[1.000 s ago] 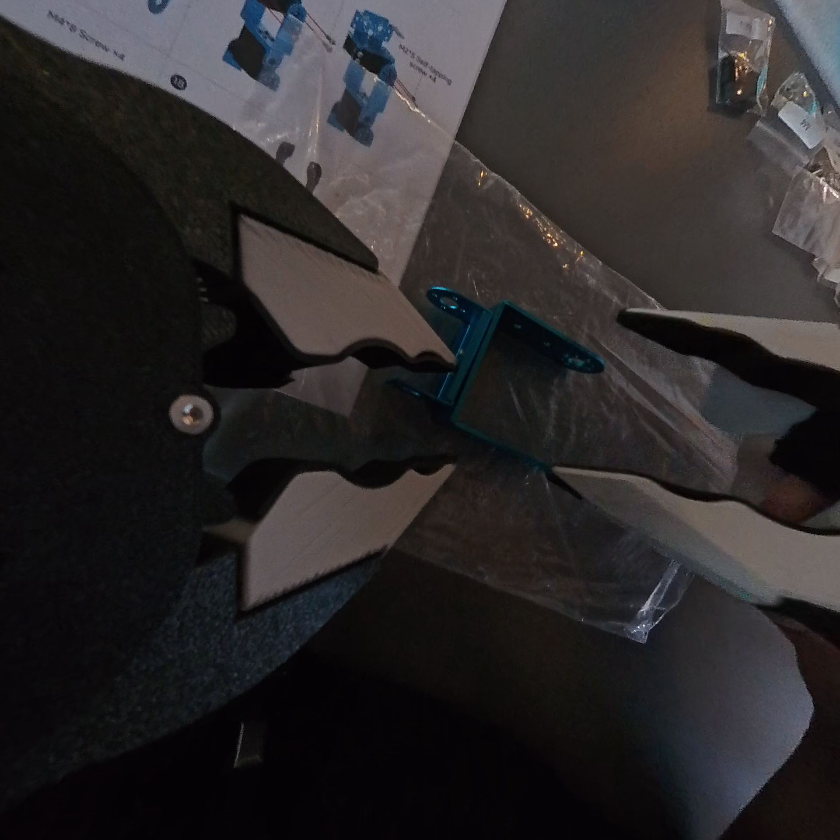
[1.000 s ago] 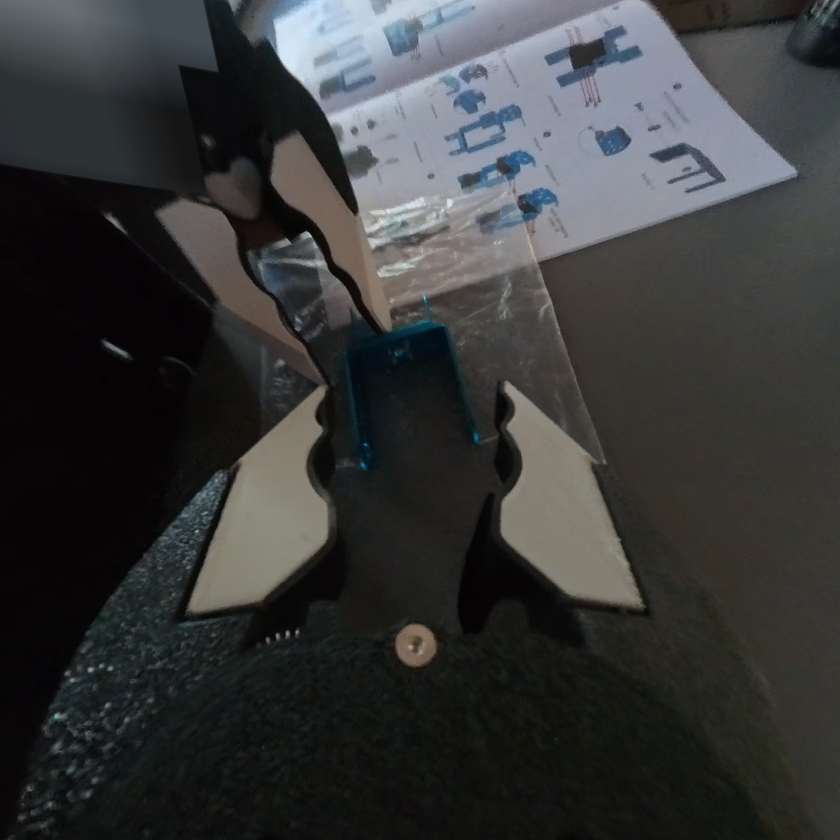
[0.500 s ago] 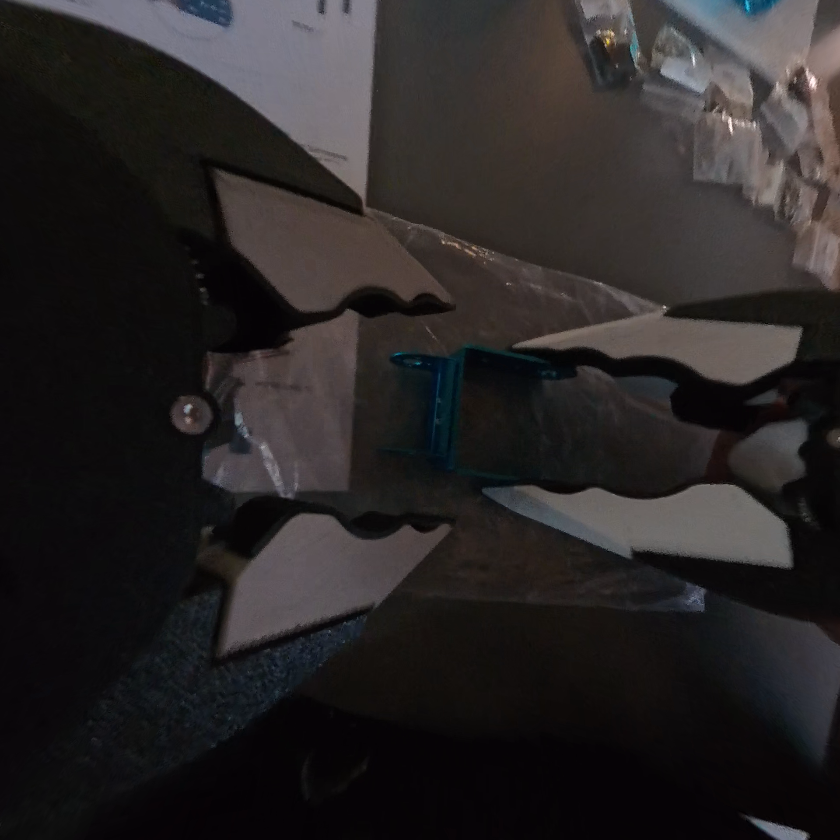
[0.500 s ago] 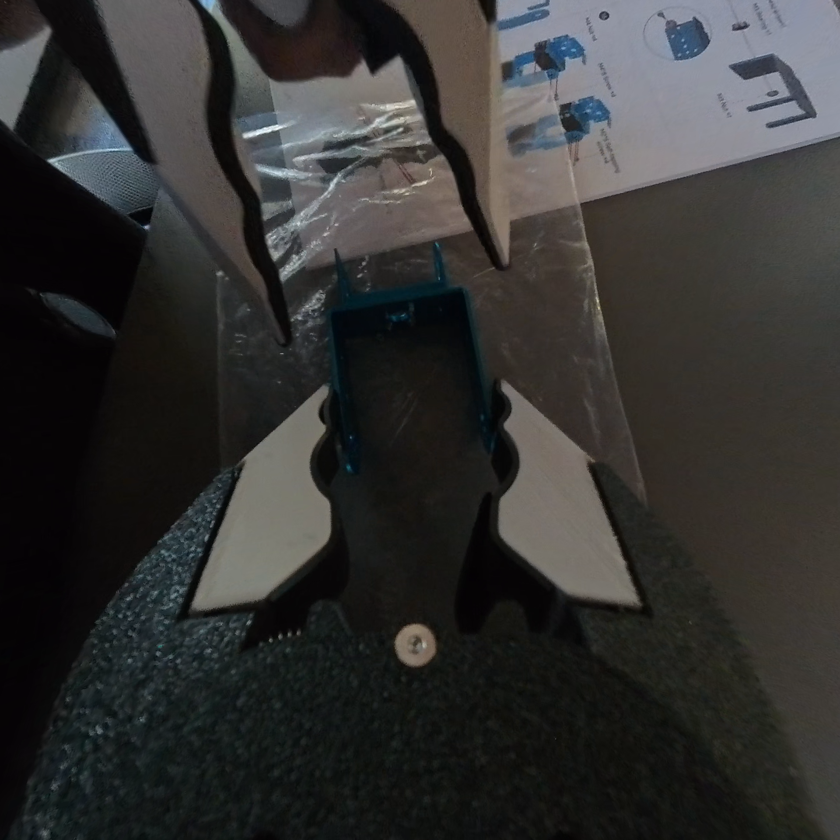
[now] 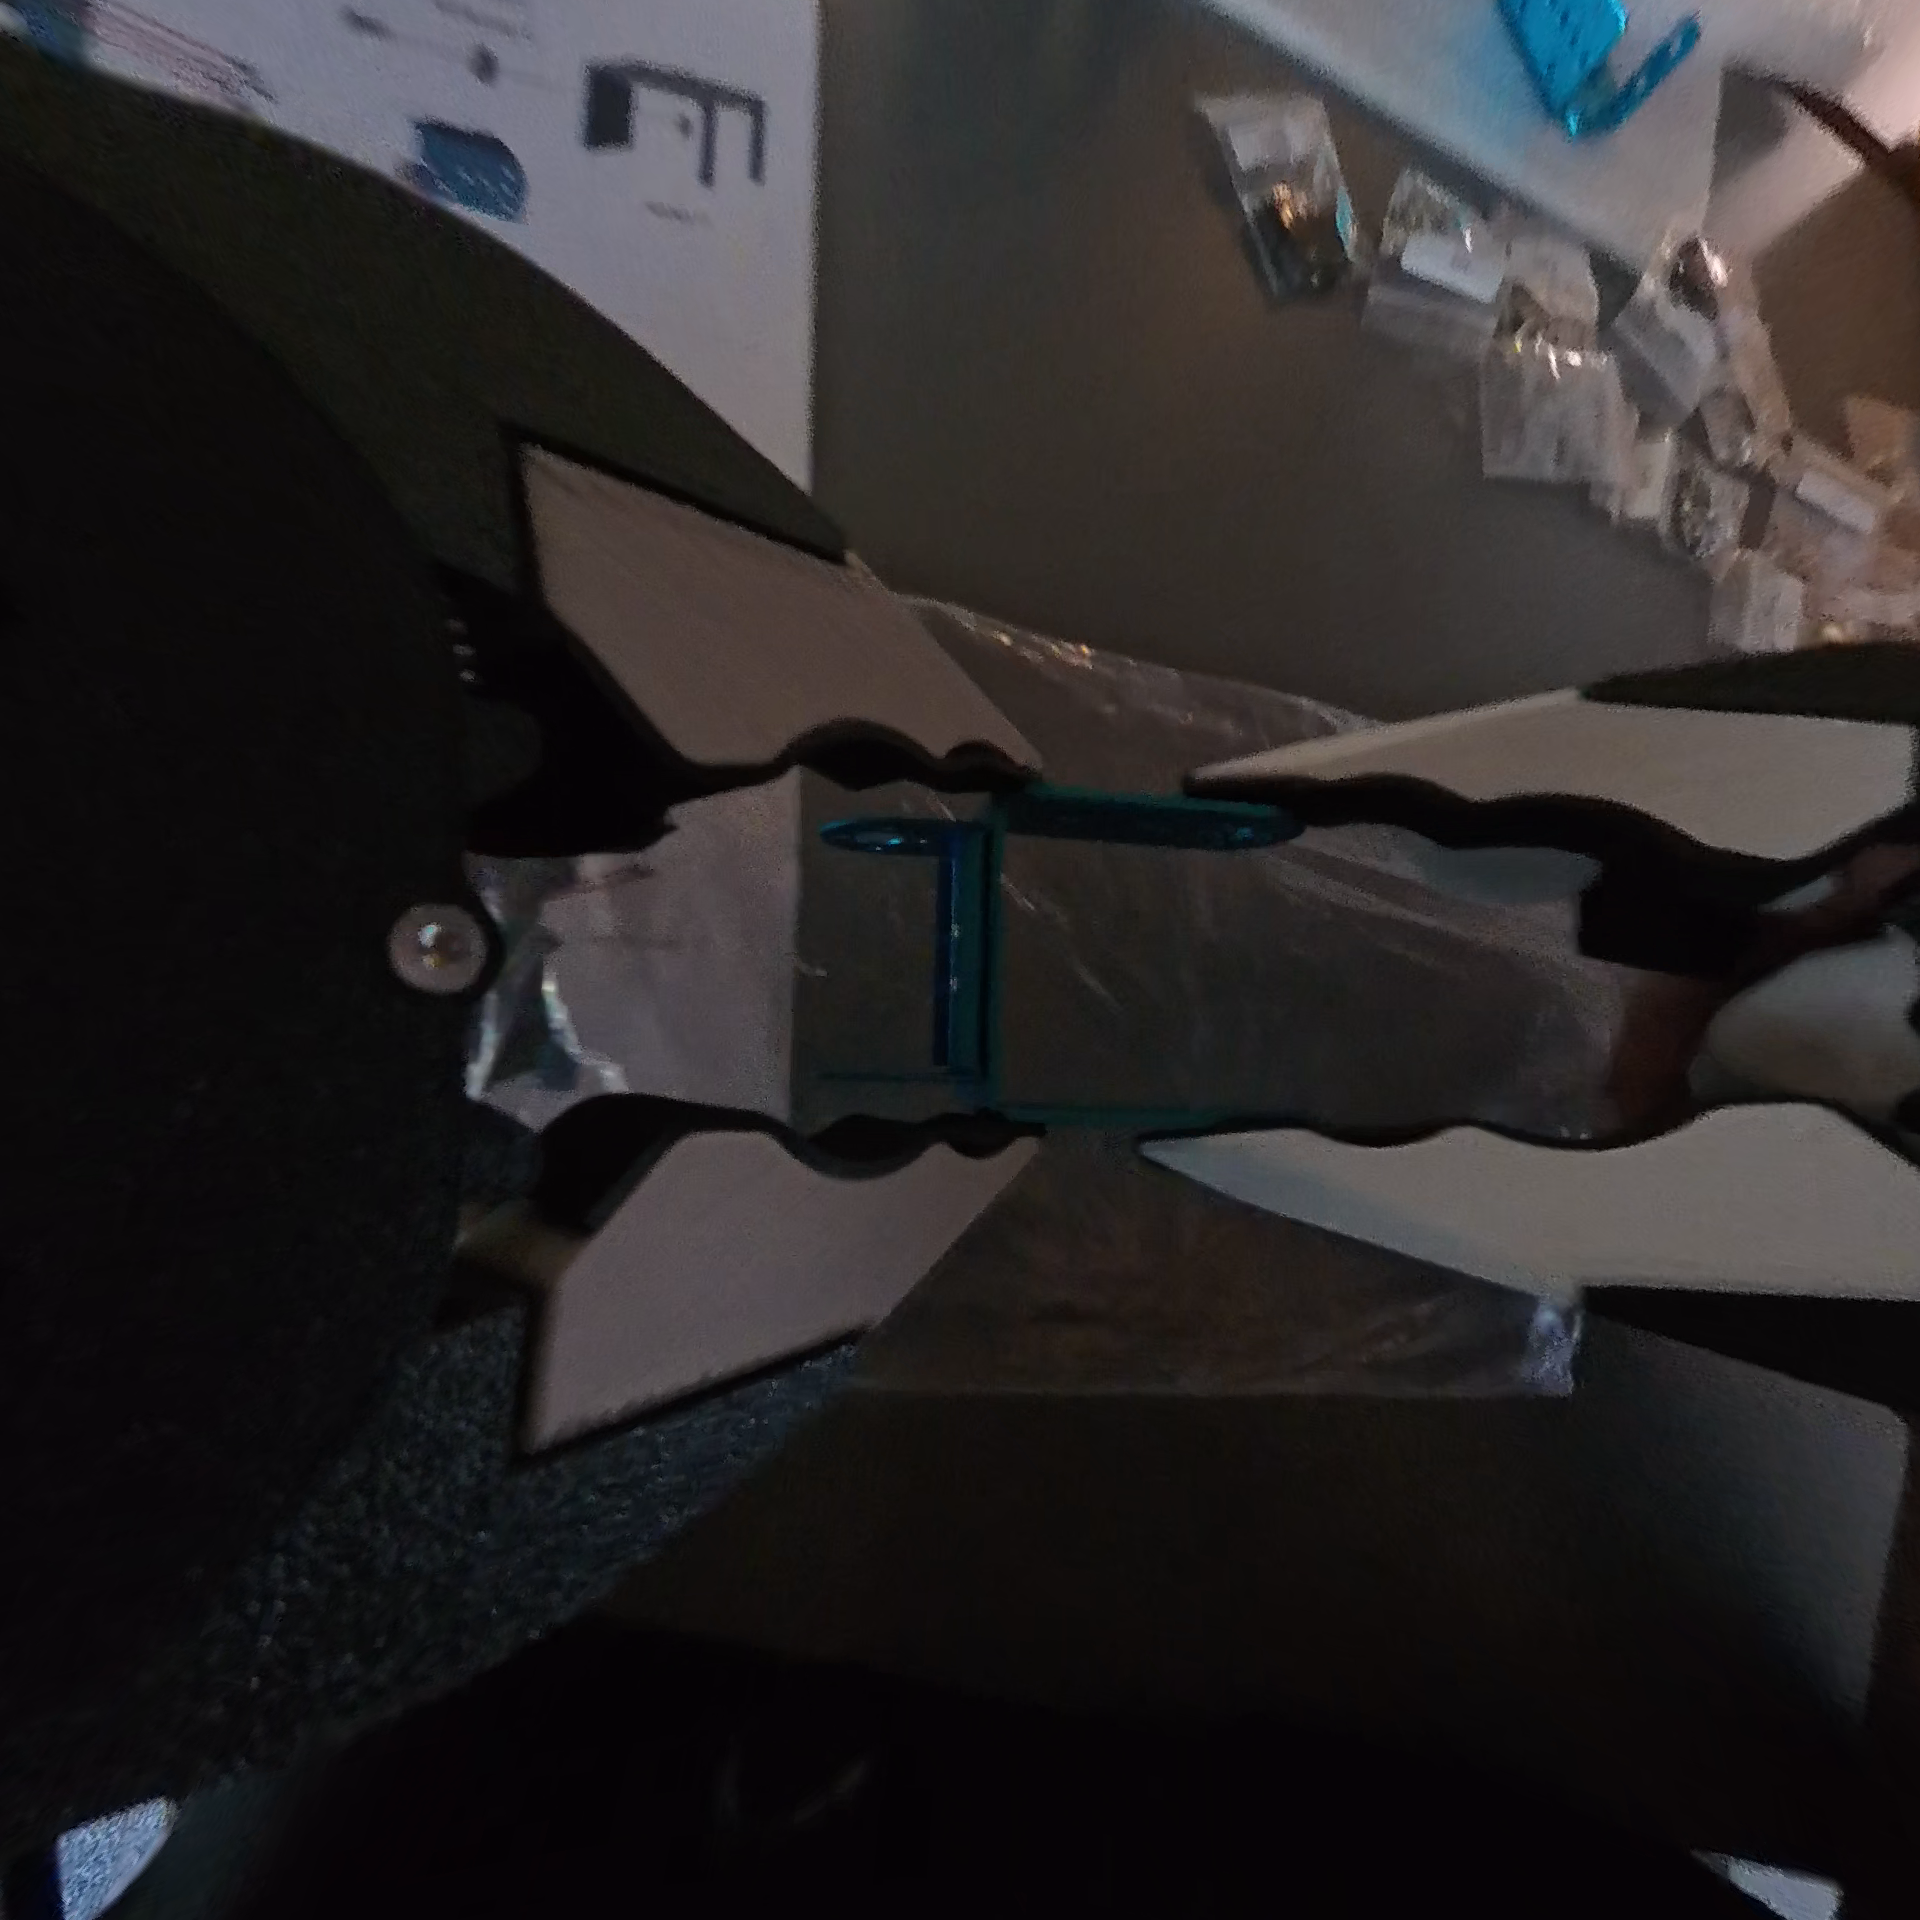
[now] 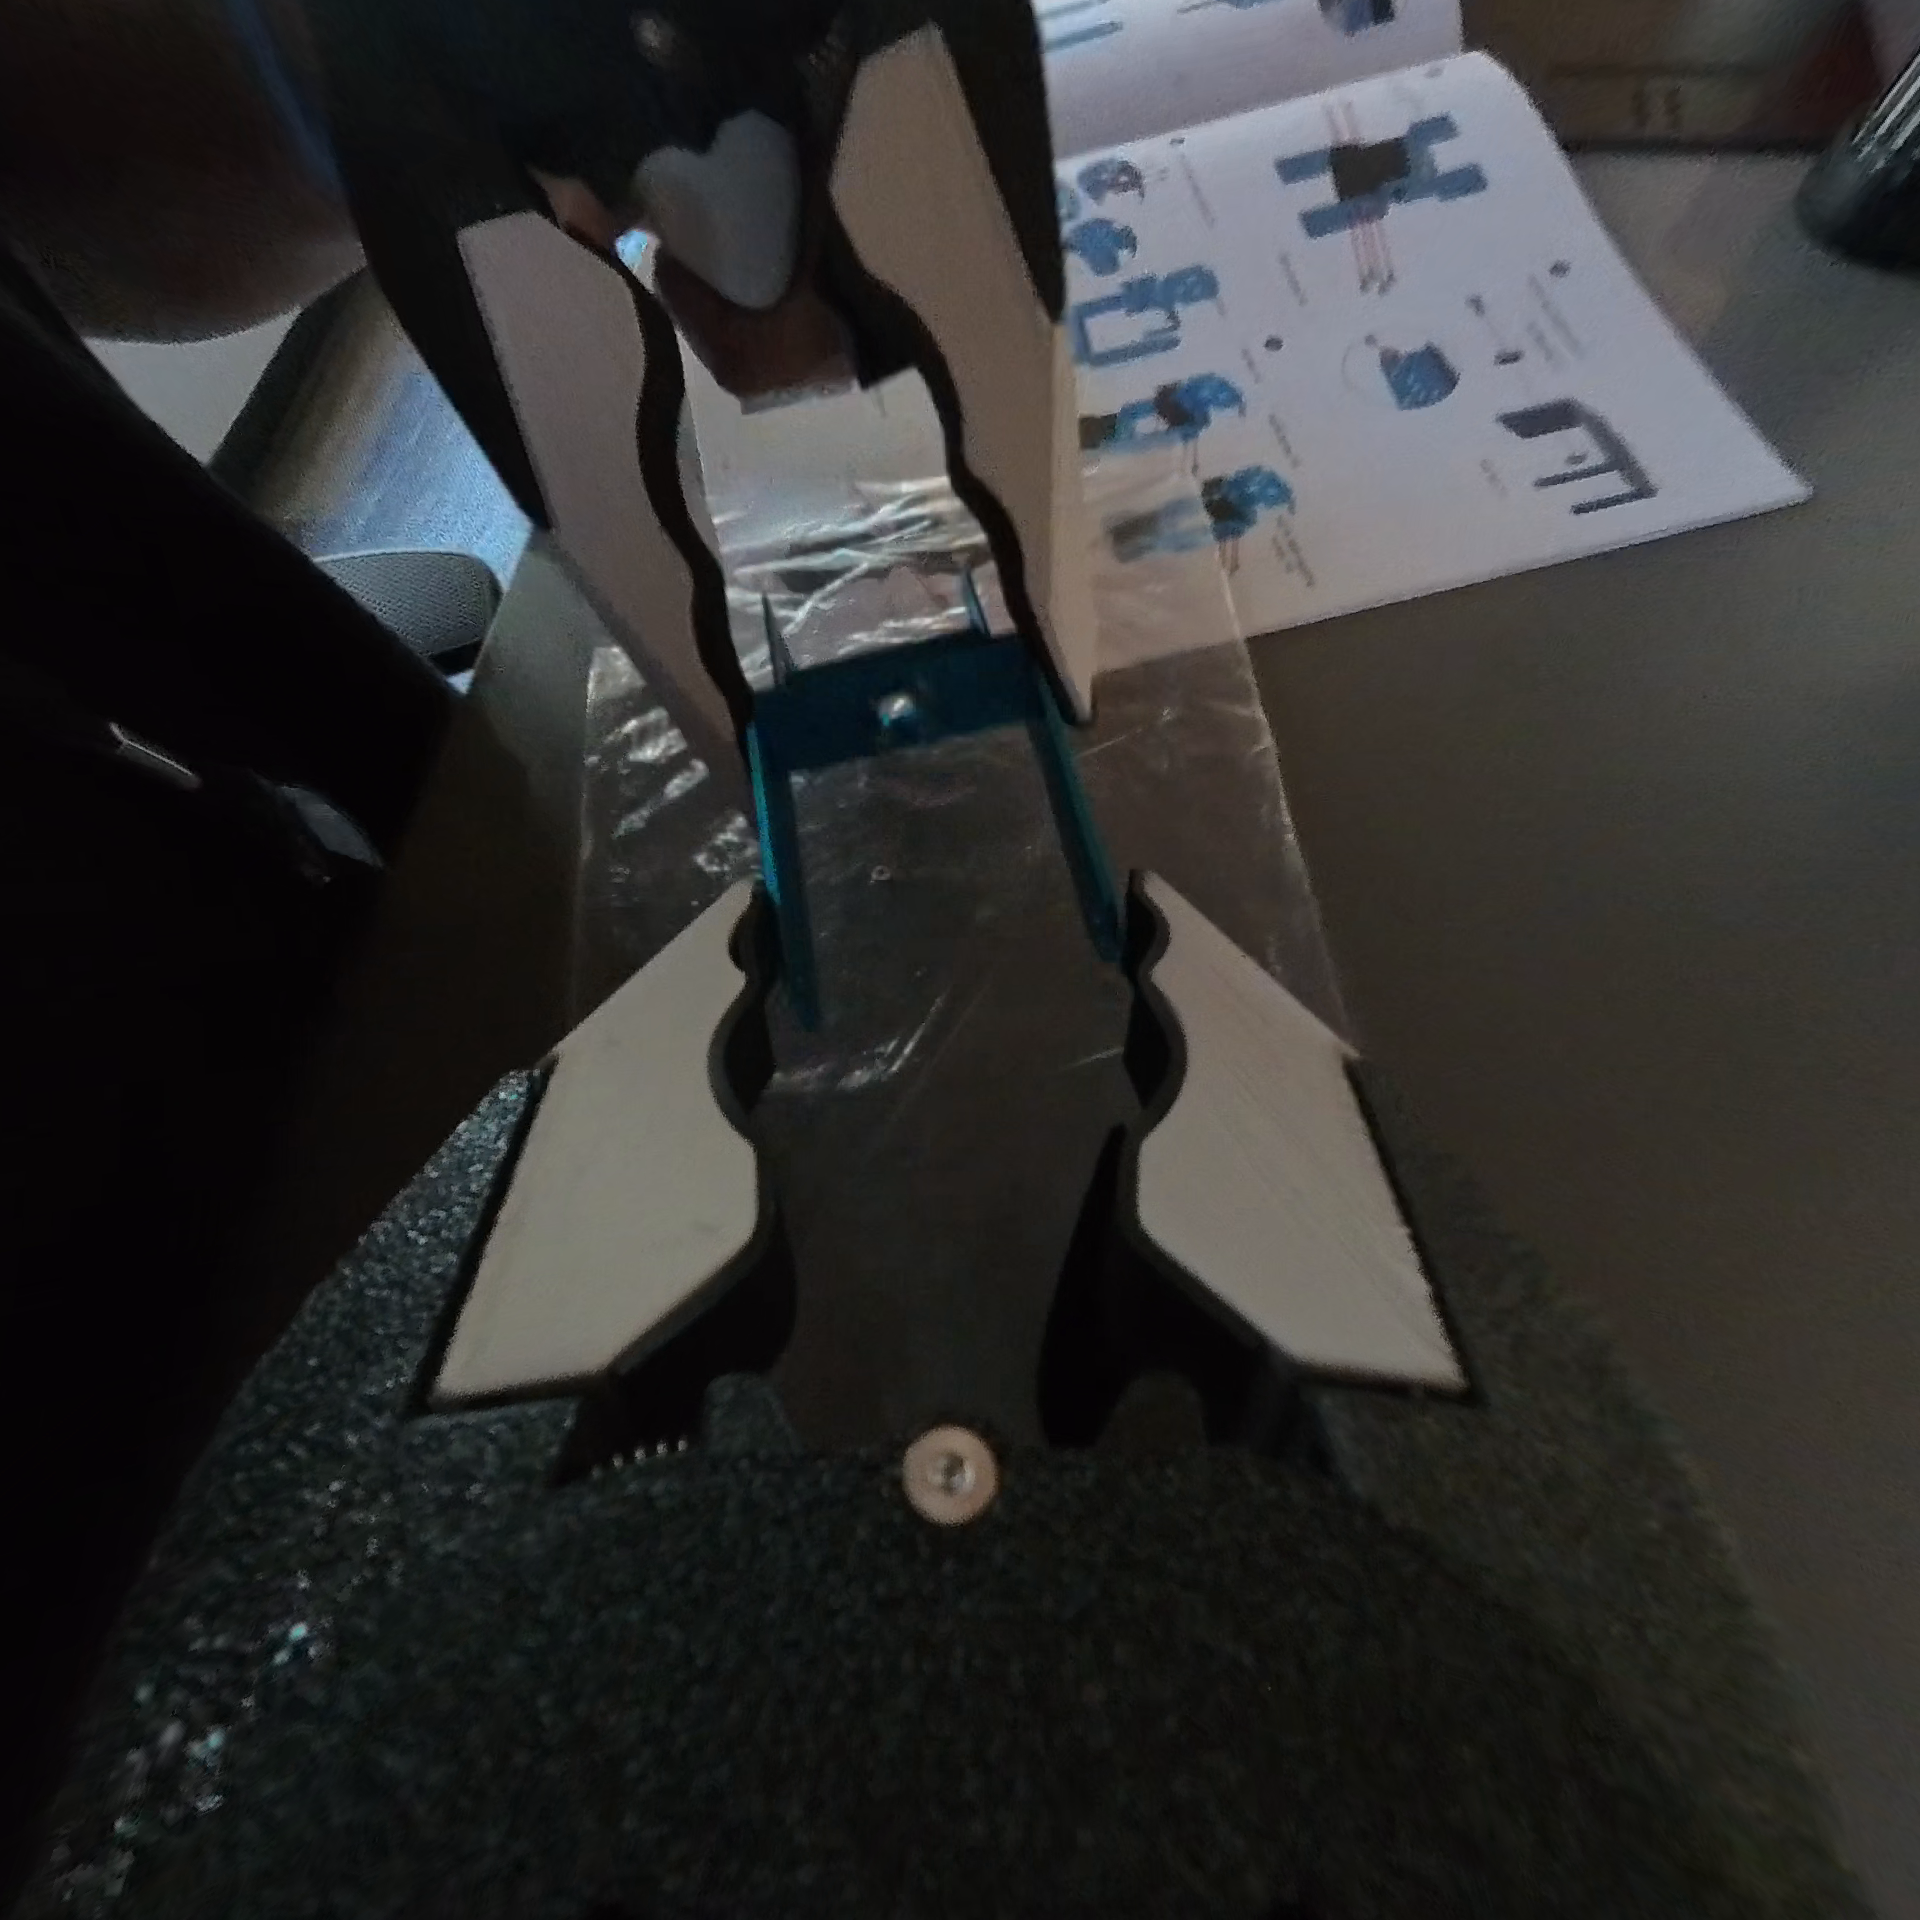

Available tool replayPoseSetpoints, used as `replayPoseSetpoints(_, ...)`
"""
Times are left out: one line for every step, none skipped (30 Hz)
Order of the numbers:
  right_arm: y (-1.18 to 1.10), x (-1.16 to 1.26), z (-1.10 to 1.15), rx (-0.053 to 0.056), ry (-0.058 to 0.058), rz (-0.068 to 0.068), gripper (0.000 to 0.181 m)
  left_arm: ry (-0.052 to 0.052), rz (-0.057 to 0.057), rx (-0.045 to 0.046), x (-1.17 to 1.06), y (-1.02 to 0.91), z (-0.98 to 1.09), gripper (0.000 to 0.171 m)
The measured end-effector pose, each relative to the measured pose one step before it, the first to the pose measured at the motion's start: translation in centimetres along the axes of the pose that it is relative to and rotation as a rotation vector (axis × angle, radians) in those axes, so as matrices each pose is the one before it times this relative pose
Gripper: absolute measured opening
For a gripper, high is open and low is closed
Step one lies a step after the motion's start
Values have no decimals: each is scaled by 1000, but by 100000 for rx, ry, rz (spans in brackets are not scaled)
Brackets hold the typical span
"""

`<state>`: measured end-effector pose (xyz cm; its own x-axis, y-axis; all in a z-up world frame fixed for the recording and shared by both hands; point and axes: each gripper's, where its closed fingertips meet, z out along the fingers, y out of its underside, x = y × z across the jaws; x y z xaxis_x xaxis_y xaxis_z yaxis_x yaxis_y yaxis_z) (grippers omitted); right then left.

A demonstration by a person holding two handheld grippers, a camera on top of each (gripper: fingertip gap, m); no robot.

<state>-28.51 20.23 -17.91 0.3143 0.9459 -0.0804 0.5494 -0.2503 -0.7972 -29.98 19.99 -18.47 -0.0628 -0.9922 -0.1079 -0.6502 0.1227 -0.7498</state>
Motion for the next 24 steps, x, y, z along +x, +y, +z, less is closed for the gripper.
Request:
replayPoseSetpoints(-54,323,-306,-741,1510,-644,66,-2882,119,-651,-297,299,-616,62)
replayPoseSetpoints(-17,254,-246,-909,1252,-608,65,-2028,-522,-1285,-222,499,-584,62)
replayPoseSetpoints(82,-170,-101,-1223,-1271,-528,54,-1821,-446,-1588,-216,617,-527,62)
replayPoseSetpoints(142,-313,92,-2093,-2025,-856,38,-1445,-490,-1183,-172,611,-463,62)
replayPoseSetpoints(62,-205,304,-2046,-1134,-769,35,-787,-1002,-1366,-75,631,-396,62)
replayPoseSetpoints(97,-563,495,-2631,-3607,-771,33,-1479,-575,-1122,-150,568,-366,62)
replayPoseSetpoints(93,-466,628,-3426,-3098,-705,32,-1640,-435,-755,-171,475,-395,62)
replayPoseSetpoints(103,-269,704,-3465,-1852,-1340,32,-814,-768,-496,-68,408,-404,62)
replayPoseSetpoints(117,-302,684,-3392,-1937,-2095,29,-1336,-772,87,-129,313,-437,62)
replayPoseSetpoints(162,-173,617,-3446,-1255,-2131,24,-1068,-803,41,-66,317,-431,62)
replayPoseSetpoints(151,67,521,-3355,45,-1605,22,-1098,-583,-123,-57,331,-414,62)
replayPoseSetpoints(-19,66,347,-2043,183,-1401,20,-1437,-372,-125,-80,322,-388,62)
replayPoseSetpoints(-121,38,214,-785,47,-1006,19,-993,-512,-167,-17,301,-347,62)
replayPoseSetpoints(-88,80,113,-600,296,-638,17,-958,-672,275,-19,227,-328,62)
replayPoseSetpoints(33,64,54,-878,195,-431,17,-709,-970,876,0,114,-280,62)
replayPoseSetpoints(92,-72,31,-843,-732,71,17,-2,-1074,940,100,82,-241,62)
replayPoseSetpoints(126,-11,26,-814,-421,469,17,-133,-693,822,103,90,-169,62)
replayPoseSetpoints(46,18,10,-198,221,66,16,-361,-337,755,81,72,-110,62)
replayPoseSetpoints(31,-44,17,-143,270,-536,15,85,-326,583,132,70,-33,62)
replayPoseSetpoints(-5,77,20,-150,1411,-925,13,94,-237,574,118,46,13,62)
replayPoseSetpoints(-13,57,19,-408,1434,-1248,12,-87,-116,536,74,39,56,62)
replayPoseSetpoints(-16,-55,28,-369,762,-846,11,412,52,338,152,13,84,62)
replayPoseSetpoints(1,-134,17,-539,27,-473,9,123,246,421,119,-20,93,62)
replayPoseSetpoints(0,-132,15,-484,48,-295,5,195,250,348,107,-45,88,62)
